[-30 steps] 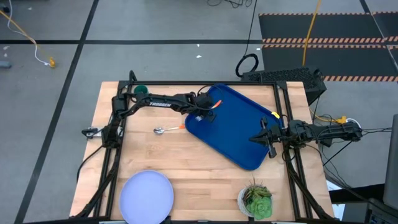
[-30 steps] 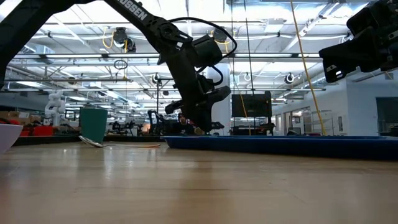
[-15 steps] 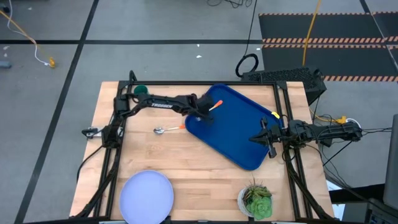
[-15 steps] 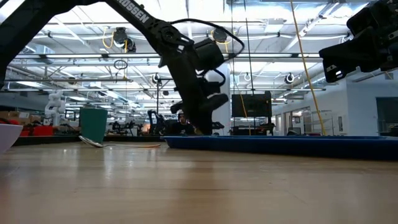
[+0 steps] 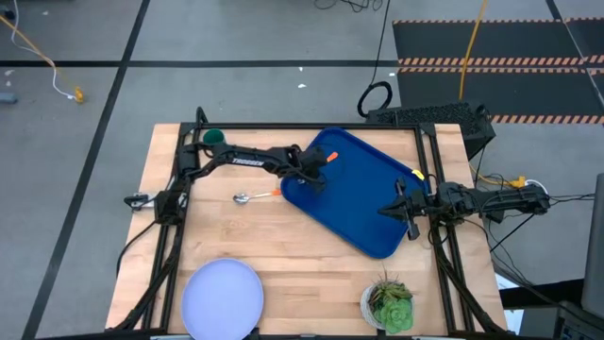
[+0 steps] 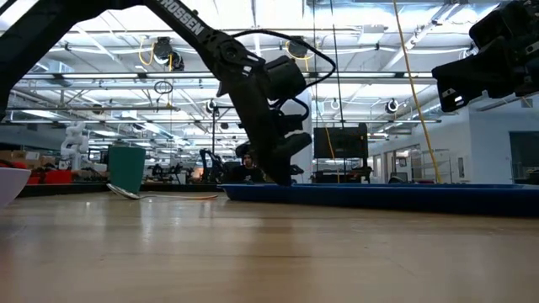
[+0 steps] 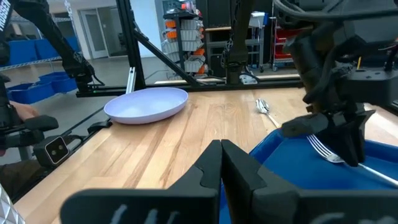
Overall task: Pick and place plate/cup/fork/spoon on tray
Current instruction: Put the orange fork on the left side of the blue serving tray
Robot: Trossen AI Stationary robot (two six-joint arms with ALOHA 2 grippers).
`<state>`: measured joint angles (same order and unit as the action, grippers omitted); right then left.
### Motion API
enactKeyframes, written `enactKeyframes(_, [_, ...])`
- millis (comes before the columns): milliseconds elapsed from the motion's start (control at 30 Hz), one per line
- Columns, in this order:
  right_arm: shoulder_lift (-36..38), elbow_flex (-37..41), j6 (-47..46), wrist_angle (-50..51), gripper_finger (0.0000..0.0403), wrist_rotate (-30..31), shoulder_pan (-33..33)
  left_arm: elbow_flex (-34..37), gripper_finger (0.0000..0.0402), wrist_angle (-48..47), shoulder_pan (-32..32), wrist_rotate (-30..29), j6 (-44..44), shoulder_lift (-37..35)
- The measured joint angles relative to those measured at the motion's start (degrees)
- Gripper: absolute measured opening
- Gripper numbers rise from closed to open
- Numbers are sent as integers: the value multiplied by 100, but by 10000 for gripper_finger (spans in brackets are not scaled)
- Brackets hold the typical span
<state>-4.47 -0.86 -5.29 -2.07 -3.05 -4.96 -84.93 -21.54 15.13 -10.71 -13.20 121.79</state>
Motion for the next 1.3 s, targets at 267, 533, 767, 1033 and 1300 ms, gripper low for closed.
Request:
enactKeyframes(267, [0,0,-1,0,0,1,0,-3,72,237,59,12,215,242])
enactKeyframes(533, [-20,0,1,-4,0,3,1,-4,72,498,24,-232,-52,333])
enactKeyframes(767, [-28,1,-1,-2,0,13,-1,-44,72,446,27,-213,163,238])
enactKeyframes(1033, [-28,1,-1,-2,0,7,1,-196,72,295,-26,-204,1155,44])
enactKeyframes(1300, [-31,0,1,-1,0,4,0,-197,72,-124,219,-236,1361,37])
